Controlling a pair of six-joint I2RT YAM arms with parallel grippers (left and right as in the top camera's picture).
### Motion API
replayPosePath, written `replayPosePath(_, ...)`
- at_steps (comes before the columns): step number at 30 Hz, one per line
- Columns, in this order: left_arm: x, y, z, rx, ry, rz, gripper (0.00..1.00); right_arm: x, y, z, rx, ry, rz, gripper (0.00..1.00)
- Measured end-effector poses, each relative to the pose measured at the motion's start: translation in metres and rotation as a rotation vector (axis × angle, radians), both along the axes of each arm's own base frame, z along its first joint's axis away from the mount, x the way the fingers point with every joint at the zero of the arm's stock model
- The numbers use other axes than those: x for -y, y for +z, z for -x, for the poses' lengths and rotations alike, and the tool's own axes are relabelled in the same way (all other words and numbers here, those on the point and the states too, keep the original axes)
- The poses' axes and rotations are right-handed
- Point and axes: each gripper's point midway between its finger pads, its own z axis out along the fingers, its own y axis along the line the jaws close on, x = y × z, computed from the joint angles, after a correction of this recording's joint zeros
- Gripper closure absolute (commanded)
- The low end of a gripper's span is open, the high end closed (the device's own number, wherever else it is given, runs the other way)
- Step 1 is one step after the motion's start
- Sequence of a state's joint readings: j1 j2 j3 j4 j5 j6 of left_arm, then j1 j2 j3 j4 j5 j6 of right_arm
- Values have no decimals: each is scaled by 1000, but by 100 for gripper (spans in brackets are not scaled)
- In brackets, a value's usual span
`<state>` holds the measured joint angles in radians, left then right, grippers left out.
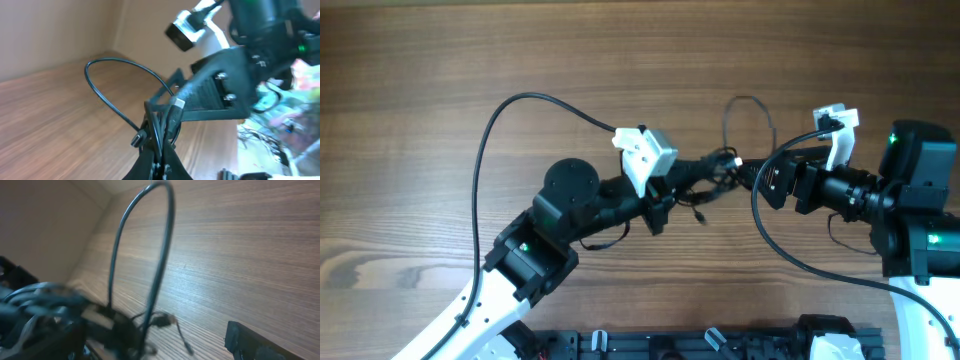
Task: Untangle cables
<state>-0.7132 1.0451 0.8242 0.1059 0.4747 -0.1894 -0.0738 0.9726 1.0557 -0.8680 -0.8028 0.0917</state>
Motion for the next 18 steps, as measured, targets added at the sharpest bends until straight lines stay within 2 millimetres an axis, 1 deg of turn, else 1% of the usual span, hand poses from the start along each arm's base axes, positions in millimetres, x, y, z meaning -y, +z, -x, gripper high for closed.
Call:
replayPosePath(1, 1, 1, 2, 0, -14, 3, 96, 2, -2, -1, -2, -13, 13, 8)
replayPosePath(4, 3, 5, 7, 14, -41, 17, 96, 18, -16, -6, -43, -97, 91, 7)
replayPosePath(6, 2, 10, 9, 26, -48, 29, 96, 30, -29, -6, -106, -171, 136, 7)
replayPosePath(7, 1, 13, 10, 33, -47, 35, 96, 40, -38, -8, -139, -222, 184, 7)
replayPosePath(12, -4, 19, 8, 49, -17, 44, 96, 65, -67, -1, -270, -323, 305, 7)
replayPosePath(16, -9, 24, 2, 62, 37, 50, 96, 78, -79, 2, -322, -371, 369, 6)
replayPosePath(18, -13, 25, -2, 67, 72, 51, 96, 81, -80, 2, -324, -379, 381, 6)
